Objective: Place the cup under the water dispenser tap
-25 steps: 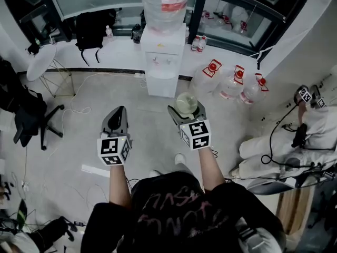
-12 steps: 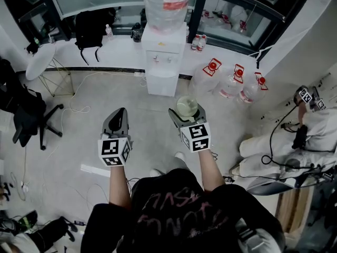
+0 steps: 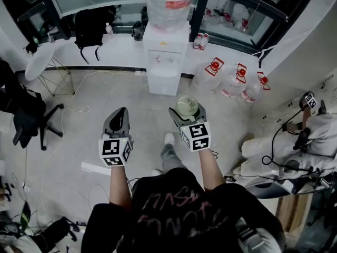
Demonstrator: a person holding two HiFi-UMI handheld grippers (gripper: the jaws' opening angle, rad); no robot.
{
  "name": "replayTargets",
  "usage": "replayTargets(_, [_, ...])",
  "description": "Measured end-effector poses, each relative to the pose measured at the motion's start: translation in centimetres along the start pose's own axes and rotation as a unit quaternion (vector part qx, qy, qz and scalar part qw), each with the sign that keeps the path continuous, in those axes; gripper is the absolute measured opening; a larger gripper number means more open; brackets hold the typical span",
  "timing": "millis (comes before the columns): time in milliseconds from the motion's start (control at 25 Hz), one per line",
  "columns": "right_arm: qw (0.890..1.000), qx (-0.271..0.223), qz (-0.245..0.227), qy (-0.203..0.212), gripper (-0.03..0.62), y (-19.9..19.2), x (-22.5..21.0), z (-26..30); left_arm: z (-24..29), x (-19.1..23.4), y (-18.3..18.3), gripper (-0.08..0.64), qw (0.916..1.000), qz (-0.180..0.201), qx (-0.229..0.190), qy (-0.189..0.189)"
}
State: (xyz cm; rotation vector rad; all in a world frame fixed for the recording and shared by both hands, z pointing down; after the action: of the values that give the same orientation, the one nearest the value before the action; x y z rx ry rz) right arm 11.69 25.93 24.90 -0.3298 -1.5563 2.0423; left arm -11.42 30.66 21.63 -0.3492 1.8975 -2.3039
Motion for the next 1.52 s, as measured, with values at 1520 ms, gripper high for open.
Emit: replayTargets(1520, [0.995,0.054,0.003,0.083,0.356,-1.6,-14.5,28.4,28.7,7.4,-1.9,0.017,0.9944,-0.023,0.099,0.031])
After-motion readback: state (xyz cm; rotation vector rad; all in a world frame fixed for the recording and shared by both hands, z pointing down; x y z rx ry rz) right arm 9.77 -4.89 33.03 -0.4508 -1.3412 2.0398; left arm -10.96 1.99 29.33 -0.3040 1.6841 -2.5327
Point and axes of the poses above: the fingertips, and each gripper's own axes: z forward along the fingers, x to its left, y out of its top, the point moved 4 cm from there along -z, backward along the fingers, and after that the axes turned 5 degrees about -z, right-handed, at the moved point
